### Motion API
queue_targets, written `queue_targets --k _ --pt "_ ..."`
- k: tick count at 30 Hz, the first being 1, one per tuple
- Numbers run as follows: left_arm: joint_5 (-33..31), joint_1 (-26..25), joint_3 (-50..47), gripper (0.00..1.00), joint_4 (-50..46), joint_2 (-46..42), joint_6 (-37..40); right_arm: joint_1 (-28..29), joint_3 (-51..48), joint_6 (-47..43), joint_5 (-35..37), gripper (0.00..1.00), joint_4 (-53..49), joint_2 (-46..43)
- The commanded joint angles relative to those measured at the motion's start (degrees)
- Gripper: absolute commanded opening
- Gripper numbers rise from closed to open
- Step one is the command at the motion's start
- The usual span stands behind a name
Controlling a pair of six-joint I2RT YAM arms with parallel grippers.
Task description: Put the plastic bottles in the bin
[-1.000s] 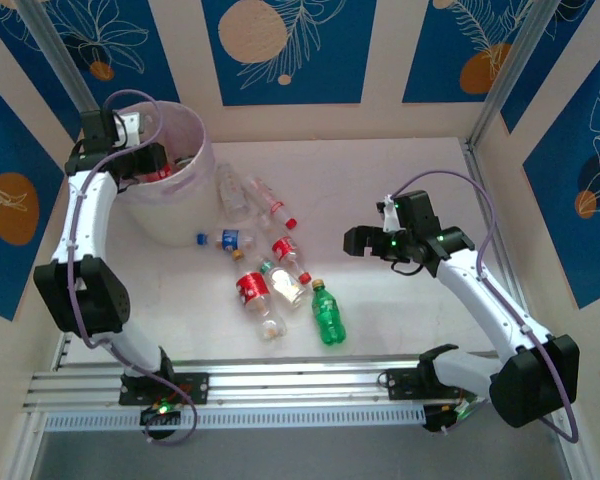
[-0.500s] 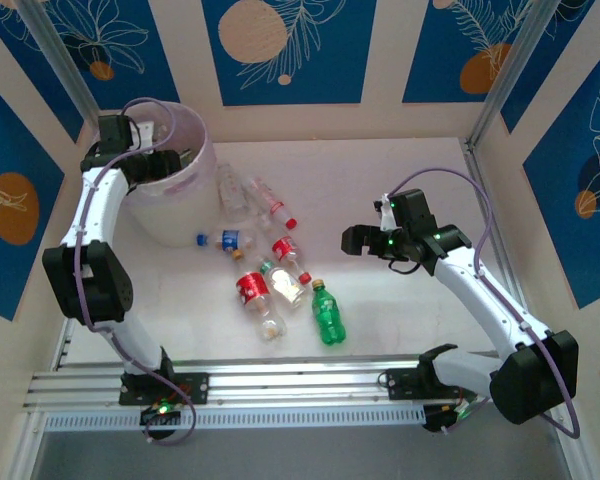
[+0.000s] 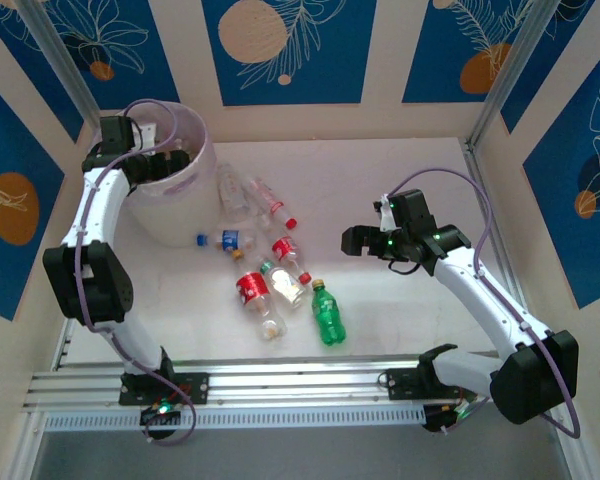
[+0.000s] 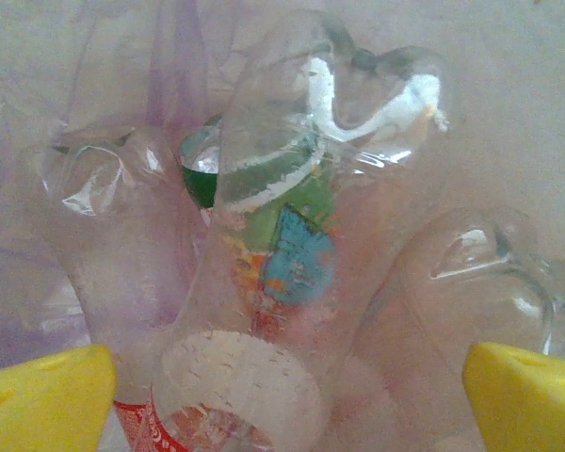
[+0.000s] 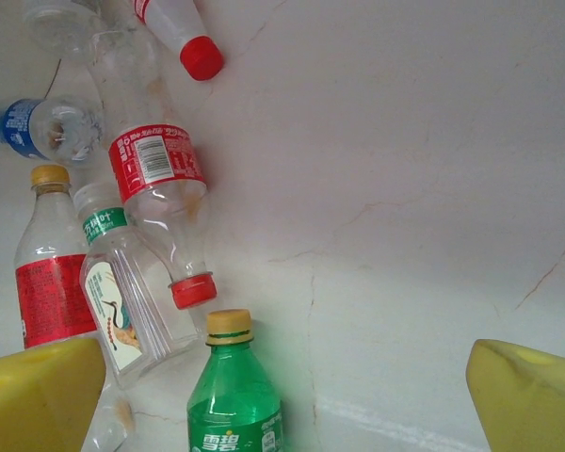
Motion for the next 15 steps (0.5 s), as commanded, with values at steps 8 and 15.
queue_targets --k 8,15 --pt "1.57 -0.43 6.28 1.0 -4.32 -8.22 0.7 6.2 4.29 2.27 5.31 0.97 -13.83 -0.89" --pt "0.39 -0.42 9.12 1.0 -6.2 -13.96 0.56 16.13 3.89 9.65 7.31 0.95 -22.56 -0.89"
